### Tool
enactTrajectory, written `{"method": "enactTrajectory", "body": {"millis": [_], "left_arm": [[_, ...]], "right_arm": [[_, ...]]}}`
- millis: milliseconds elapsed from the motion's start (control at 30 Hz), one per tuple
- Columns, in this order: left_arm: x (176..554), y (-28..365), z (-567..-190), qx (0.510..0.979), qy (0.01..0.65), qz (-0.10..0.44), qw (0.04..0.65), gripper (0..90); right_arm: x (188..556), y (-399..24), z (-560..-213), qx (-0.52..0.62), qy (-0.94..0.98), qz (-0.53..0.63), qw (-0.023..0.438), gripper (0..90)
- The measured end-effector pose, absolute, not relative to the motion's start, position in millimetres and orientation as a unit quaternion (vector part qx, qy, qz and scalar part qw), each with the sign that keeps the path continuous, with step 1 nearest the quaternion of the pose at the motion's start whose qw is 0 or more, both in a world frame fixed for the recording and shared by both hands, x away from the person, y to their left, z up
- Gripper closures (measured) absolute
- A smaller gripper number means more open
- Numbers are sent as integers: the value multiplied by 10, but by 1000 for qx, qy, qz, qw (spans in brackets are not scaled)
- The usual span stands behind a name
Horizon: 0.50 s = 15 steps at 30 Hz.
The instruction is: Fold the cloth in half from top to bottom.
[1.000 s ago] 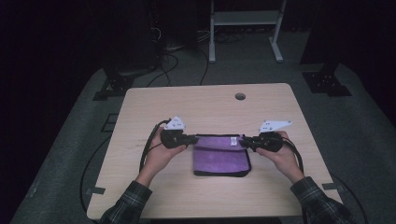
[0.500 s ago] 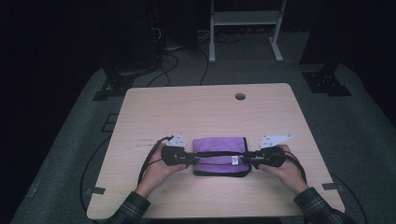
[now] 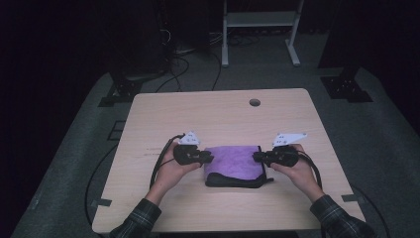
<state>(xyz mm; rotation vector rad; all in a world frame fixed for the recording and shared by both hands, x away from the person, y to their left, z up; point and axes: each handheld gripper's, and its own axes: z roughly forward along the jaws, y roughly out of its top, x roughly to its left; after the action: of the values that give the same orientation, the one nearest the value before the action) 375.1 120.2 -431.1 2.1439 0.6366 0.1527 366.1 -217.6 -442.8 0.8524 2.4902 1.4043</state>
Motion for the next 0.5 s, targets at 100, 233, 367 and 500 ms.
{"method": "enactTrajectory", "body": {"millis": [100, 233, 367, 500], "left_arm": [[3710, 1178, -4353, 864, 252, 54, 432, 728], [3589, 1153, -4394, 872, 241, 43, 425, 722], [3457, 1166, -4479, 886, 230, 34, 401, 723], [3342, 1202, -4580, 898, 221, 37, 378, 726]], "right_arm": [[3634, -2139, -4468, 278, 839, 463, 69, 813], [3544, -2104, -4506, 266, 848, 455, 58, 812], [3427, -2127, -4570, 258, 861, 436, 50, 814], [3287, -2170, -4668, 249, 878, 405, 54, 822]]}}
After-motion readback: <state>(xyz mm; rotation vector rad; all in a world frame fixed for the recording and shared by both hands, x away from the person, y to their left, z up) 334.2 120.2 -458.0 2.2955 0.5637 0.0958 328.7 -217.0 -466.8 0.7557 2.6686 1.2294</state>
